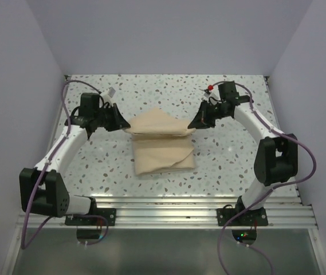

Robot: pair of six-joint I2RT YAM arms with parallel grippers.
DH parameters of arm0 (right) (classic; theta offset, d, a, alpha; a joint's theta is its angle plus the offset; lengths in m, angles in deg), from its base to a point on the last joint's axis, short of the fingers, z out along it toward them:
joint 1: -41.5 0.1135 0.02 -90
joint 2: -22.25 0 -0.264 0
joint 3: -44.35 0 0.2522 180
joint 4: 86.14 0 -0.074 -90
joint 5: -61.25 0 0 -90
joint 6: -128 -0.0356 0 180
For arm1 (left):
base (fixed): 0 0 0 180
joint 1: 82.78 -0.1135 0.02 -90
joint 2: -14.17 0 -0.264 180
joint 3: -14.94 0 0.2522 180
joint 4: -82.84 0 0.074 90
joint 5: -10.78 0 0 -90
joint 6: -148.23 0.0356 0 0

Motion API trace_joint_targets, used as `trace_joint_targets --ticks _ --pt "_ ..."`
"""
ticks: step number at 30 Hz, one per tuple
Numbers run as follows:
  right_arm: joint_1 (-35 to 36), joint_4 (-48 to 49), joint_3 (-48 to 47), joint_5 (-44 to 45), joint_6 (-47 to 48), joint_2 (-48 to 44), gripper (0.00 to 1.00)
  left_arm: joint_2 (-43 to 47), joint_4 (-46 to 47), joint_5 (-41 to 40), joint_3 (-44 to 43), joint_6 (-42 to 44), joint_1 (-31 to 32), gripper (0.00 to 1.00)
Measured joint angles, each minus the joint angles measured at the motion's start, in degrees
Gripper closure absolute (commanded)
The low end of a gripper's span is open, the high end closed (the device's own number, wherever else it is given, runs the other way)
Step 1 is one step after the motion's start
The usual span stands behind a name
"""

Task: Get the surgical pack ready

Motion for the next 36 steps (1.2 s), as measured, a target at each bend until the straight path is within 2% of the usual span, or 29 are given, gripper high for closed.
trace_joint_targets --ticks 7,14,22,30,32,33,35,36 --pt "0.4 -1.4 8.2 1.7 1.7 -8.0 1.0 8.7 -2.2 -1.7 7.6 -0.4 4.7 1.0" --pt "0.8 -2.2 14.4 2.6 2.9 -9.3 1.0 16.0 -2.1 -2.7 18.6 -3.5 7.8 1.0" --pt "2.3 -2.8 22.7 3.4 3.3 -12.5 1.0 19.4 -2.6 -3.8 22.9 -5.5 8.3 1.0" --pt "4.8 -3.3 25.4 5.1 4.1 -10.9 0.94 18.9 -6.3 -5.0 24.2 -7.3 9.2 1.0" --pt "5.9 -3.3 25.7 5.7 4.4 -10.0 0.9 17.5 -8.2 -5.9 23.5 -7.9 9.4 0.93" --pt "6.3 -3.3 26.0 5.7 4.5 -9.7 0.84 17.2 -8.9 -6.2 23.4 -8.0 9.5 0.91" --pt "6.8 -3.6 26.5 6.1 4.9 -9.2 0.78 17.3 -10.1 -6.9 23.4 -8.1 9.6 0.79" --pt "6.9 -4.0 26.6 6.6 5.2 -8.9 0.76 17.3 -10.6 -7.3 23.4 -8.0 9.6 0.79"
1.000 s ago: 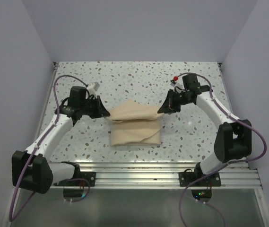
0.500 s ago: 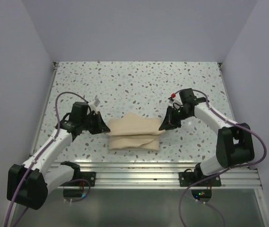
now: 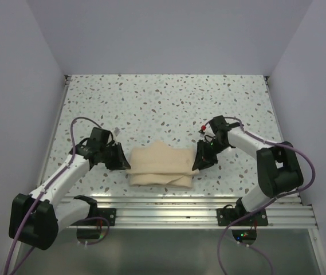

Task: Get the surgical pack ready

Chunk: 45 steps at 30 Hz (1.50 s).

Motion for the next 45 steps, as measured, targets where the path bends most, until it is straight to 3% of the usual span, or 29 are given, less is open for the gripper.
trace_joint_targets --ticks 1,2,3,5,10,14,19,21,22,24,25,26,31,35,40,45 --pt "0.0 -0.5 0.0 0.6 0.4 0.4 0.73 0.0 -1.0 -0.8 0.0 0.0 -0.1 0.69" --pt "-0.1 -1.1 0.0 0.7 0.8 0.9 0.6 0.0 -1.6 -1.2 0.0 0.2 -0.2 0.64" --pt "-0.1 -1.7 0.0 1.0 1.2 1.2 0.54 0.0 -2.4 -1.8 0.0 0.2 -0.2 0.55" --pt "-0.2 -4.1 -0.4 2.1 2.4 0.8 0.39 0.1 -4.0 -2.6 -0.4 0.3 -0.2 0.46" --pt "-0.3 -9.6 -9.0 5.5 3.9 -1.2 0.28 3.5 -9.4 -7.3 -8.1 1.3 -0.3 0.42" --pt "-0.3 -6.4 -20.2 3.1 4.0 0.9 0.21 3.0 -7.6 -10.0 -17.6 3.3 -0.3 0.42" --pt "-0.2 -2.0 -31.7 0.5 4.4 11.1 0.47 -6.1 -3.2 -9.2 -25.6 5.2 -0.3 0.62" --pt "-0.2 -1.4 -31.8 0.5 4.3 12.5 0.57 -9.7 -2.4 -9.5 -26.6 5.4 -0.3 0.87" --pt "-0.2 -2.0 -31.0 0.6 4.2 12.2 0.7 -10.8 -2.7 -10.1 -26.6 5.4 -0.3 1.0" --pt "-0.2 -3.2 -28.9 0.8 4.5 10.0 0.82 -12.5 -4.1 -12.0 -26.8 5.2 -0.4 1.0" --pt "-0.1 -3.9 -27.4 0.7 4.8 8.3 0.93 -13.6 -5.1 -13.2 -27.2 5.0 -0.5 1.0" --pt "0.0 -5.1 -26.1 0.7 5.1 6.6 0.96 -14.8 -6.2 -14.4 -27.8 4.6 -0.6 1.0" --pt "4.6 -10.4 -13.6 2.1 4.6 -8.1 1.0 -22.6 -8.8 -16.1 -28.8 3.0 -1.1 1.0" --pt "11.7 -8.7 -1.2 4.3 -0.9 -17.7 1.0 -24.5 -8.2 -15.0 -24.5 1.7 -1.1 1.0" --pt "20.1 0.1 11.2 10.2 -9.8 -19.6 1.0 -24.4 -7.8 -12.7 -18.4 0.2 -1.1 1.0" --pt "22.0 9.6 16.8 18.2 -15.4 -18.7 1.0 -23.6 -5.9 -9.6 -12.6 -1.5 -1.1 1.0"
